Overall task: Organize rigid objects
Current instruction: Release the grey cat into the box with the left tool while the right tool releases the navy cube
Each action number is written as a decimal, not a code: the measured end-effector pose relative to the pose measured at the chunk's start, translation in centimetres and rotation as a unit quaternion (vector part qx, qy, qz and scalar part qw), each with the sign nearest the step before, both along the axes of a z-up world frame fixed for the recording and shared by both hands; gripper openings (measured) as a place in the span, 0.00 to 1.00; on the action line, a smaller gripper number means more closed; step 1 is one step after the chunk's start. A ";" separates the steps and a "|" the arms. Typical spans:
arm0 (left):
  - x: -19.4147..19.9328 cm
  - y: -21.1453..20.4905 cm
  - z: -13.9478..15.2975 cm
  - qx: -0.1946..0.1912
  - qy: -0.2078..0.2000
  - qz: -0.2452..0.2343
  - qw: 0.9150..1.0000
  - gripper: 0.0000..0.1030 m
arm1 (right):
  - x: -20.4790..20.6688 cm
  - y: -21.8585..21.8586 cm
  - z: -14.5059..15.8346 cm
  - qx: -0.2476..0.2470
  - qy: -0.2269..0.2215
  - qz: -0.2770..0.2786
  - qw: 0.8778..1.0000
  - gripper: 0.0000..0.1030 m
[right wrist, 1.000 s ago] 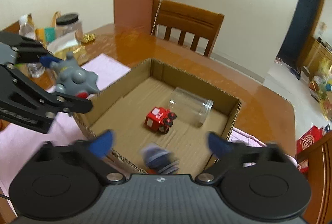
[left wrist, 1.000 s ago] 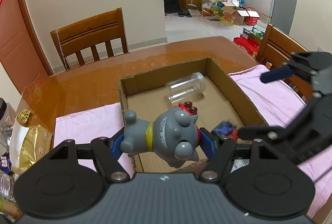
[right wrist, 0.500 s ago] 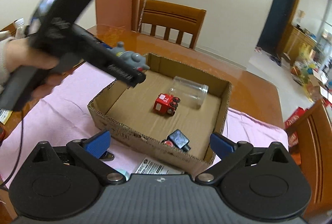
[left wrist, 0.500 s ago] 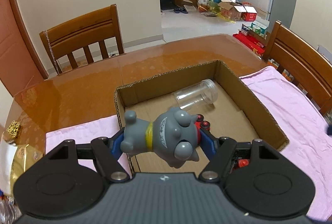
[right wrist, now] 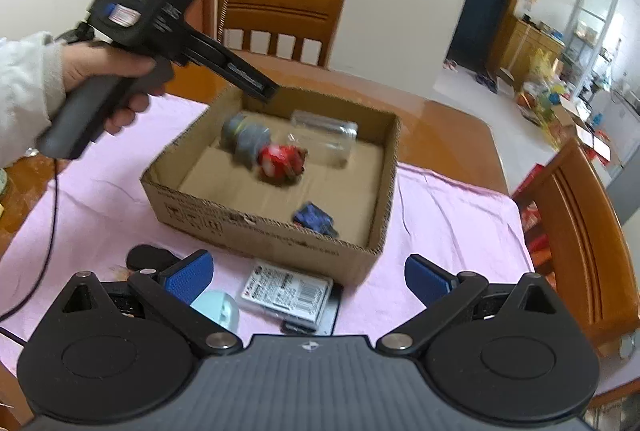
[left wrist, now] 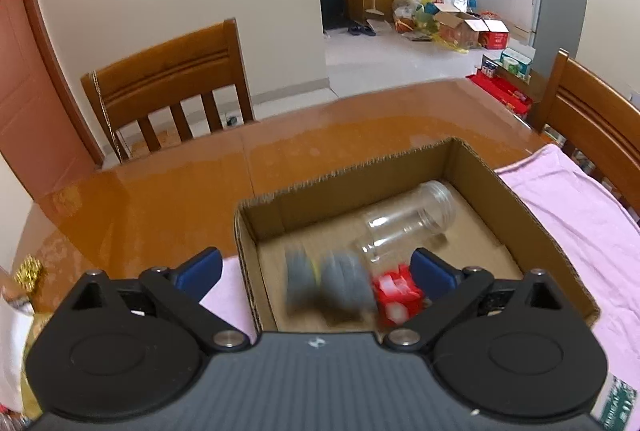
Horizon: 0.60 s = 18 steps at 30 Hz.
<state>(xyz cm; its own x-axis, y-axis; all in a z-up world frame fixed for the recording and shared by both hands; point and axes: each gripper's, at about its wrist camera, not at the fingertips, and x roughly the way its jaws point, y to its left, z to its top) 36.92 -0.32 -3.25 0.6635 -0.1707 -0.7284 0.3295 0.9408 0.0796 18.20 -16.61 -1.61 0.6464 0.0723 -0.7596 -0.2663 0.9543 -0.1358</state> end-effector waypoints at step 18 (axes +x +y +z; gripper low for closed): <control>-10.2 3.9 -0.5 -0.025 -0.012 0.016 0.999 0.99 | -4.3 -0.8 -5.1 0.010 0.042 -0.044 0.998 1.00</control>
